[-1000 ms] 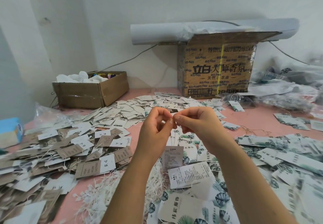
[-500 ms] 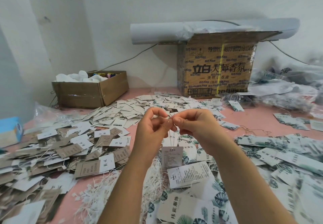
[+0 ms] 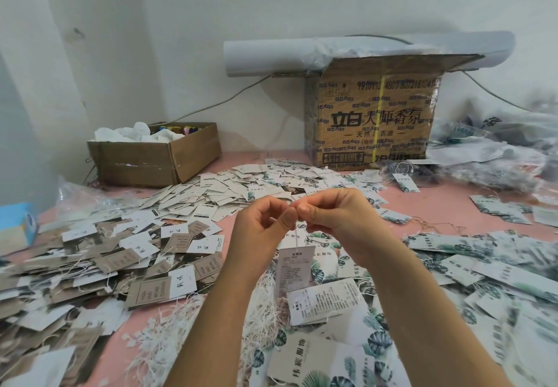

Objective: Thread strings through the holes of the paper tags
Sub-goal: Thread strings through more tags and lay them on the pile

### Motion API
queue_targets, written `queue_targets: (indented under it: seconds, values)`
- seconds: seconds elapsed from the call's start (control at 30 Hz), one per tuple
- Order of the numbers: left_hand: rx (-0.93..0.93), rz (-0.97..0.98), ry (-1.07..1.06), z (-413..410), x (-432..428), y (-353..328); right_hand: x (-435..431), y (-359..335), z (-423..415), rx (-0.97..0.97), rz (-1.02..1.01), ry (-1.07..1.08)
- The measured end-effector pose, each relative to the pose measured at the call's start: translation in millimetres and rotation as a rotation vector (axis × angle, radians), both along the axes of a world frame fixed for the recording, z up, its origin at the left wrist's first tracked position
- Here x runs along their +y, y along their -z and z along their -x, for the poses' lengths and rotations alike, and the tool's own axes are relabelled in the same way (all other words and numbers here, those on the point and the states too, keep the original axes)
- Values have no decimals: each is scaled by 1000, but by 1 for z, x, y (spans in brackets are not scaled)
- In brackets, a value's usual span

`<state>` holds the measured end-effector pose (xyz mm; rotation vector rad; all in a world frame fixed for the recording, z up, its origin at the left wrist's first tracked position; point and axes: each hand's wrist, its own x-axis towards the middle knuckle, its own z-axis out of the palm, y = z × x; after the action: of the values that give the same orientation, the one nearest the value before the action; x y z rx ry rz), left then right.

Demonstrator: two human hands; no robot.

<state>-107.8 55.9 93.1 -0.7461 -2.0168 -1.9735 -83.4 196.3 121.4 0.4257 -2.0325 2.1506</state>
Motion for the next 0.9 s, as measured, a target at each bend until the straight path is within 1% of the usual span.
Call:
queue_targets:
  seconds: [0.17, 0.3, 0.37, 0.47, 0.5, 0.57, 0.6, 0.7, 0.73, 0.77, 0.83, 0.9]
  values:
    - [14, 122, -84, 3, 3, 2, -1, -1, 0, 0, -38, 28]
    - [-16, 215, -38, 1, 4, 4, -4, 0, 1, -1, -167, 71]
    - [-48, 315, 7, 1, 1, 4, -5, 0, 1, -12, -201, 119]
    - [-135, 522, 71, 3, -6, 5, -4, 0, 3, 7, -151, 188]
    - [-134, 580, 78, 3, -7, 6, -4, -1, 3, 17, -131, 208]
    - [-71, 666, 17, 5, -7, 7, -2, 0, 4, 31, -100, 243]
    - [-40, 679, -31, 5, -7, 8, -2, 0, 4, 39, -92, 260]
    - [-15, 641, -129, 6, -9, 6, -2, 0, 5, 76, -110, 300]
    - [-18, 612, -150, 5, -10, 5, -1, 0, 6, 94, -153, 315]
    - [-27, 562, -165, 5, -11, 4, 0, 0, 6, 119, -242, 341]
    - [-61, 418, -180, 4, -12, 1, 1, 2, 6, 178, -545, 385]
    - [-76, 311, -225, 4, -11, -2, -2, 5, 6, 201, -828, 357]
